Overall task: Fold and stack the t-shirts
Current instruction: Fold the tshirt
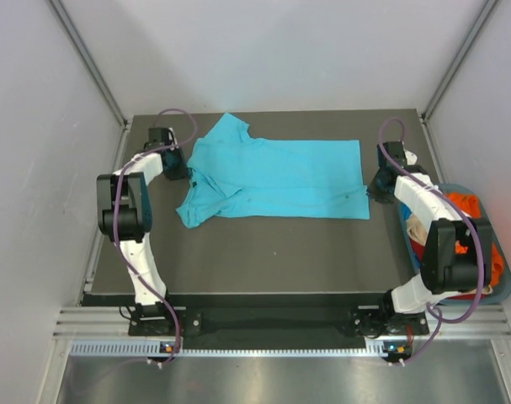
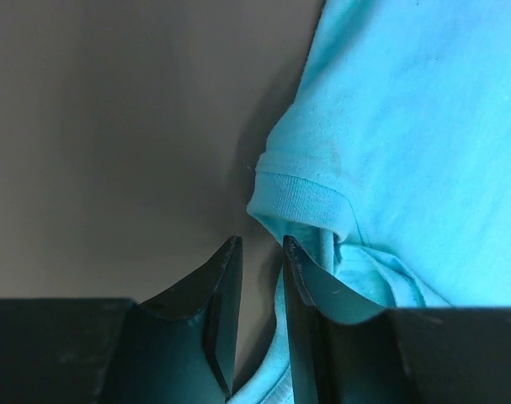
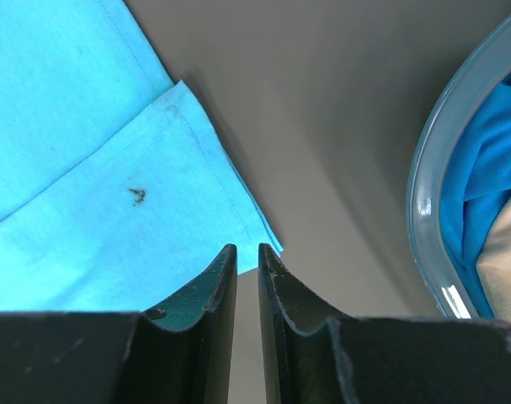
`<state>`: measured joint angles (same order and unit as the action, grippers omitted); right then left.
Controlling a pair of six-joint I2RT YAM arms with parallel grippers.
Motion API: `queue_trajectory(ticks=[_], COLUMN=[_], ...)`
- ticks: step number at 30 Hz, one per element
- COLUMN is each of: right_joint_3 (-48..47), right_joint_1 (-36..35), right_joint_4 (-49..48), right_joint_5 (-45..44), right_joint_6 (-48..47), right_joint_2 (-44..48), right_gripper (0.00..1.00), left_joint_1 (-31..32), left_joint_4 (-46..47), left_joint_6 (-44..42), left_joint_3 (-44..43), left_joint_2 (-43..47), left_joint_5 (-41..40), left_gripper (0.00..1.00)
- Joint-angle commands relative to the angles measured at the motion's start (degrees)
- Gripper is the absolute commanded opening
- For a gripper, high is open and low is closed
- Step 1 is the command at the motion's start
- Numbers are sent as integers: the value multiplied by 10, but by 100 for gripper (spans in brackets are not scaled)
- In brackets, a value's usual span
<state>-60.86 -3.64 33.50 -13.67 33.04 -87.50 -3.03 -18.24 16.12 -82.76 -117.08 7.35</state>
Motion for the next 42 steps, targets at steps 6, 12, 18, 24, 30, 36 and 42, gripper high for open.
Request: queue_trajectory(ticks=[6,12,18,24,30,36,42], right_joint_3=[-23,-15,-11,-13,-15,-28,-22], right_joint_1=[-2,-3,-3,-2,-2,-4,-14], right_joint_4=[-1,-4,-7,-9,-6,15,39], right_joint_5=[-5,-12,-14,-13,-14,7,15], right_joint_6=[4,0,1,-1,-6,-9,1], right_joint_2=[18,18,10,7,8,12,11], right_gripper=[17,18,17,17,18,18,18], left_joint_1=[-2,-3,-2,-3,-3,-2,-2], left_joint_4=[51,39,39,37,-2,-52,-130], left_joint_6=[-12,-21,-48,-64,-57,-36,12], left_joint_3=[-35,-86,-124,-158,-172,-145,-49], left_joint_2=[-32,-61,-76,-97,-86,5,98], left_joint_5=[-33,-50,-63,-96,-146,-163,-177], left_gripper=[32,30,0,7,32,39,41])
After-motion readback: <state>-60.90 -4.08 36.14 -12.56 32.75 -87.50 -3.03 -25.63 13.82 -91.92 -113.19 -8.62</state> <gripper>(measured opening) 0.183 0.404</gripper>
